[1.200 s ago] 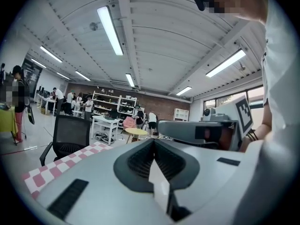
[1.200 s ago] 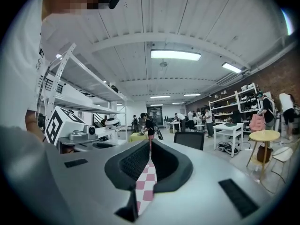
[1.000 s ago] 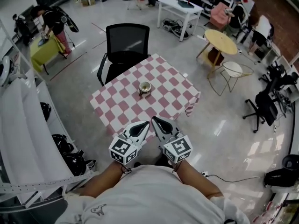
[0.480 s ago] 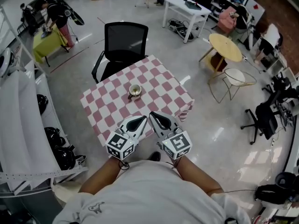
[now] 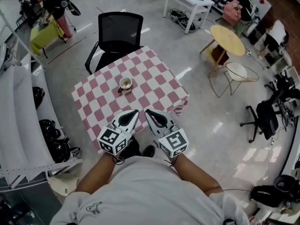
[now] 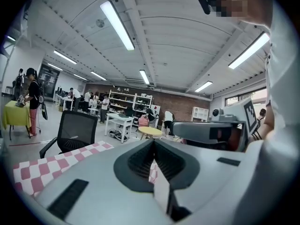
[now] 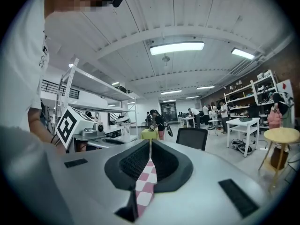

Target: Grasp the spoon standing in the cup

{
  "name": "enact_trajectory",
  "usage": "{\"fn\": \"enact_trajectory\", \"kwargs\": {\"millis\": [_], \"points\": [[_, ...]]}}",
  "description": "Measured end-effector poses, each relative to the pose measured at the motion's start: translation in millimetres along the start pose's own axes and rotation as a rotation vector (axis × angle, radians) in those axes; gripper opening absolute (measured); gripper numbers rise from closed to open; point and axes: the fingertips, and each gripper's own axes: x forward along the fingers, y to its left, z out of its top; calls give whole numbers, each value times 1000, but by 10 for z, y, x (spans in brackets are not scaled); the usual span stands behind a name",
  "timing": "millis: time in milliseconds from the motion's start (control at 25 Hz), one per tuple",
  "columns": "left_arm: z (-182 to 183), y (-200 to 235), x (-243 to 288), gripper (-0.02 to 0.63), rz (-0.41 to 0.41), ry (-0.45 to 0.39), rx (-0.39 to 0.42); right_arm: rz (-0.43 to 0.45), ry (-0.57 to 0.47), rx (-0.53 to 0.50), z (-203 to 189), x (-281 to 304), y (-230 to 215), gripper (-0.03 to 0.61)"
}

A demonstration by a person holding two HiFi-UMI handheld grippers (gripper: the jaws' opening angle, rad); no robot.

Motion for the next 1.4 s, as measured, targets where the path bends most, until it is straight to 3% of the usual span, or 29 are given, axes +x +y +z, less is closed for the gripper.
{"fn": "enact_trajectory", "kwargs": {"millis": [400,1040,1400], "points": [[-84,192,177,11,16,14,-27,-3,24,15,-62,166,-278,34],[-192,1037,73,11,101,13,-81,38,102,39,-306,984,-363,34],[-331,1427,109,11,109,39,-115,42,169,49,-564,1371,-491,35]]}}
